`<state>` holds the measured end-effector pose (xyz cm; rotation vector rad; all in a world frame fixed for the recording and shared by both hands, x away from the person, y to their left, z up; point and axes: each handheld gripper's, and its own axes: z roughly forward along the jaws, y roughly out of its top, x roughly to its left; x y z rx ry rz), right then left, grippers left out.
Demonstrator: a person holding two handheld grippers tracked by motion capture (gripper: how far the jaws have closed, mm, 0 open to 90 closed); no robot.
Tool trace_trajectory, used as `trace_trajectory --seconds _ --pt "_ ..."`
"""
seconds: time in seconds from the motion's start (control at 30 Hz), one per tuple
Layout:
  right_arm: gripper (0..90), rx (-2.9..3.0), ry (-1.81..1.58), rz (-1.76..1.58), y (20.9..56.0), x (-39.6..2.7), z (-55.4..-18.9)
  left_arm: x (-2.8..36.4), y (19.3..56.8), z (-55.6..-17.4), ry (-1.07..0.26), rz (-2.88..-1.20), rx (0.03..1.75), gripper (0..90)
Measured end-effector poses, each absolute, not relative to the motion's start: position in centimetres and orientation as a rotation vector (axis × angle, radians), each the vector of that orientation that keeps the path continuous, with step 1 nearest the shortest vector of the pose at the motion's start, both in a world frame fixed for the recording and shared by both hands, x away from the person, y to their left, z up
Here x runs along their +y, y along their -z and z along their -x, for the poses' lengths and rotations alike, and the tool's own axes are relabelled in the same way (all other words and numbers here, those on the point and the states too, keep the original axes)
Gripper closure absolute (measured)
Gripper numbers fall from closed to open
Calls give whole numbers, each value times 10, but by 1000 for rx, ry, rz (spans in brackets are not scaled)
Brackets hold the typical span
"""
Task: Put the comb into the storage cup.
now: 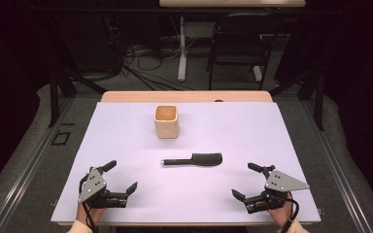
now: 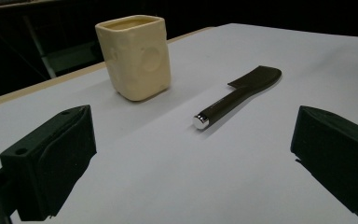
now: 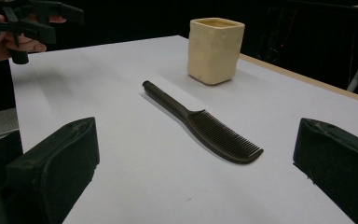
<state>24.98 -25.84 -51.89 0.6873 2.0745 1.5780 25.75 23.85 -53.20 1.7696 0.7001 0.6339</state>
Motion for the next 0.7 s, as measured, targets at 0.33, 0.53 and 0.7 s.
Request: trace_trajectory --seconds 0.33,0.53,0.7 --pt "0 2091 -1559 -688 520 -257 -250 236 530 -260 -644 -1809 708 1" --pt "0 2096 -1559 -700 521 -257 -250 233 529 -265 -637 -1824 720 0" --pt "0 2100 -1552 -698 521 -257 -251 230 530 -269 -633 -1832 724 0"
